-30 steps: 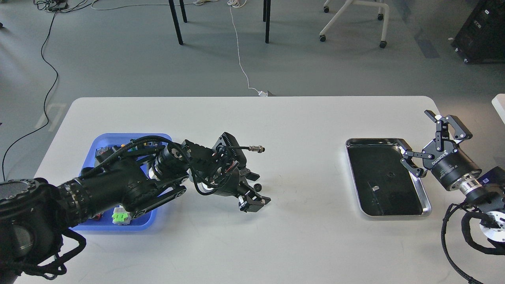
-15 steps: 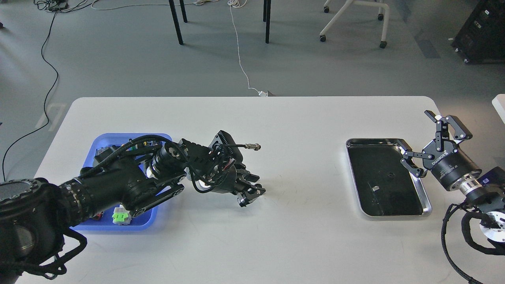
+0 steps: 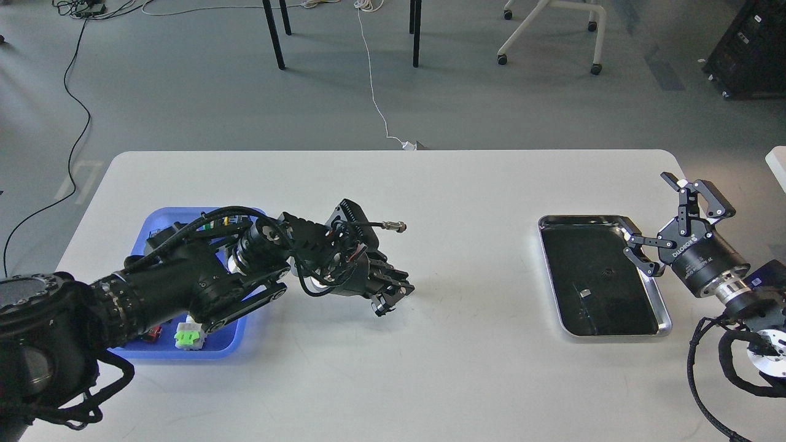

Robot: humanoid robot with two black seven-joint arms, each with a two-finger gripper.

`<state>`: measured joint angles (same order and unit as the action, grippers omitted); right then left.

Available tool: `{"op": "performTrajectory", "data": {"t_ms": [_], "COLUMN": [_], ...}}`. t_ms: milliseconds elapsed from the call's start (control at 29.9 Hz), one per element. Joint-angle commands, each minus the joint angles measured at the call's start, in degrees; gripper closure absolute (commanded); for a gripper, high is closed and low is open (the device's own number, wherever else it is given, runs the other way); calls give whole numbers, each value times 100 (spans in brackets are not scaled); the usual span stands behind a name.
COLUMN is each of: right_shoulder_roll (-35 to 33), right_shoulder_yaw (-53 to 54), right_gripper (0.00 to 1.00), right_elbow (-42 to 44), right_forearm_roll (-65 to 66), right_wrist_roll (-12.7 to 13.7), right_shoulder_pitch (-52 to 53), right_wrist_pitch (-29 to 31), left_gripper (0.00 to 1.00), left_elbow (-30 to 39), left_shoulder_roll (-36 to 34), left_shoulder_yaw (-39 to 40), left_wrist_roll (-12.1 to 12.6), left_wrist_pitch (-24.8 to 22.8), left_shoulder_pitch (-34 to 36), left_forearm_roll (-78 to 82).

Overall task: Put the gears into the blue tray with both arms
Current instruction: 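Carry the gear into the blue tray and release it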

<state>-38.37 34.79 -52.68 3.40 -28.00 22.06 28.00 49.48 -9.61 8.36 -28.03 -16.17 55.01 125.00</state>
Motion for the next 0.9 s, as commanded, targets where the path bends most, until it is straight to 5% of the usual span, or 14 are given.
{"op": "performTrajectory", "data": {"t_ms": [0,301,568,869], "right_shoulder_roll": [5,5,14,40], "right_shoulder_yaw": [-8,-8,-8,-8], "right_gripper": [1,1,1,1], "right_elbow": [-6,-15,-23,-23], "right_forearm_roll": [3,3,3,3], "right_wrist_roll": [0,0,0,0], "right_shoulder_pitch": [0,0,0,0], "right_wrist_pitch": [0,0,0,0], "left_gripper": [90,89,88,86], "left_elbow": [289,975,1406,1240], "left_shoulder_roll": [-434,-2244,-3827,-4128], "left_shoulder_yaw": [17,-27,-18,26], "left_wrist_roll": [3,3,3,3], "left_wrist_pitch": [35,-18,-18,0], "left_shoulder_pitch": [456,537,-385,-799], "left_forearm_roll": [0,0,0,0]}}
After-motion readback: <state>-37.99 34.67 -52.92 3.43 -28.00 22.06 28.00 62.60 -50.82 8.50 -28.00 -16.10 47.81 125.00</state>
